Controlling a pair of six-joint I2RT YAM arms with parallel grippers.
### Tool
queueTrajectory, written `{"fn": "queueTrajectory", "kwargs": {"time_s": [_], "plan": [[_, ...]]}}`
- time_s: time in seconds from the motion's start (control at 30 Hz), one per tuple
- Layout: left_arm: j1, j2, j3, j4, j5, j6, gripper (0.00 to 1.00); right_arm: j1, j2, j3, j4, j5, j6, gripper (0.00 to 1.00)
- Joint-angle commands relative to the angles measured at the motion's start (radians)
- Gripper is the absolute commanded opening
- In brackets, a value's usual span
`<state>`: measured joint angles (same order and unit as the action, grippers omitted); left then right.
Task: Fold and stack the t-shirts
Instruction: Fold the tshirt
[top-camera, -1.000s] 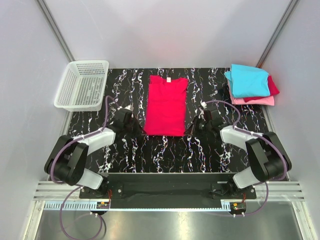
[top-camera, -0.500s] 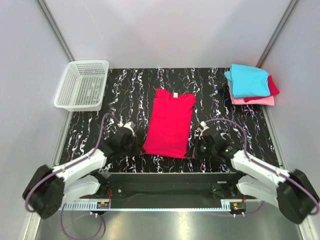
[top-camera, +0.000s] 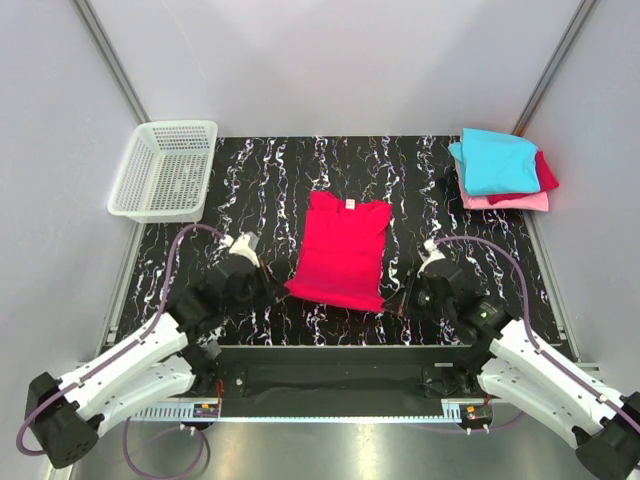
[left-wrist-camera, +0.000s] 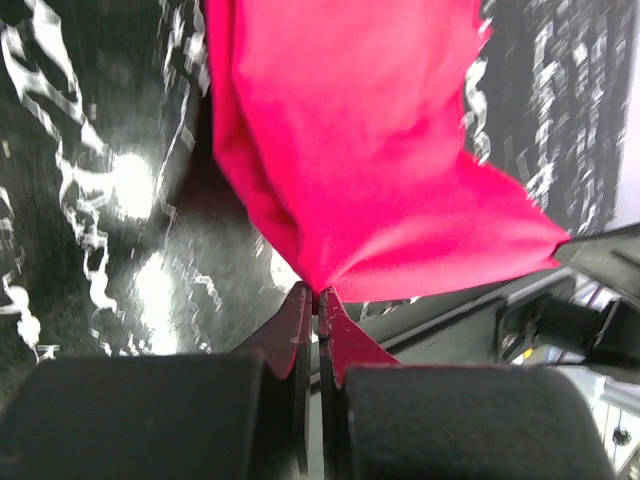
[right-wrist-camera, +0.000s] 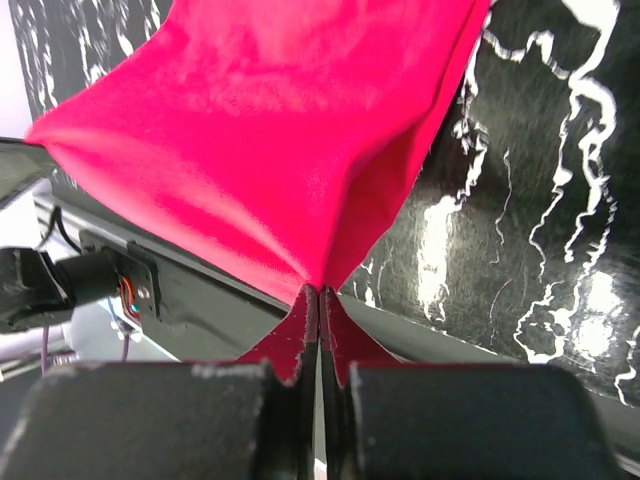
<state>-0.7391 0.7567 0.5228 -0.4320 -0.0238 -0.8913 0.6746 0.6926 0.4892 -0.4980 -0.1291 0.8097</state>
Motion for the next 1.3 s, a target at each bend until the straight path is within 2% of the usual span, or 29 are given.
{"fn": "queueTrajectory", "kwargs": {"time_s": [0.0, 0.3, 0.43, 0.53, 0.73, 1.07, 1.27], "plan": [[0.007, 0.047, 0.117, -0.068, -0.189, 0.063, 0.00, 0.000, 0.001, 0.090, -0.112, 0.123, -0.033, 0.00], [0.007, 0.300, 0.385, -0.097, -0.416, 0.166, 0.00, 0.000, 0.114, 0.290, -0.163, 0.351, -0.147, 0.00], [0.012, 0.441, 0.521, -0.094, -0.462, 0.212, 0.00, -0.003, 0.252, 0.374, -0.145, 0.489, -0.234, 0.00], [0.035, 0.558, 0.603, -0.068, -0.461, 0.239, 0.00, -0.039, 0.365, 0.442, -0.099, 0.520, -0.297, 0.00], [0.105, 0.766, 0.772, -0.013, -0.404, 0.282, 0.00, -0.240, 0.569, 0.534, 0.094, 0.418, -0.404, 0.00], [0.198, 1.144, 1.091, -0.005, -0.357, 0.327, 0.00, -0.371, 0.947, 0.675, 0.344, 0.298, -0.475, 0.00], [0.242, 1.338, 1.256, 0.004, -0.328, 0.347, 0.00, -0.425, 1.183, 0.818, 0.400, 0.229, -0.478, 0.00]]}}
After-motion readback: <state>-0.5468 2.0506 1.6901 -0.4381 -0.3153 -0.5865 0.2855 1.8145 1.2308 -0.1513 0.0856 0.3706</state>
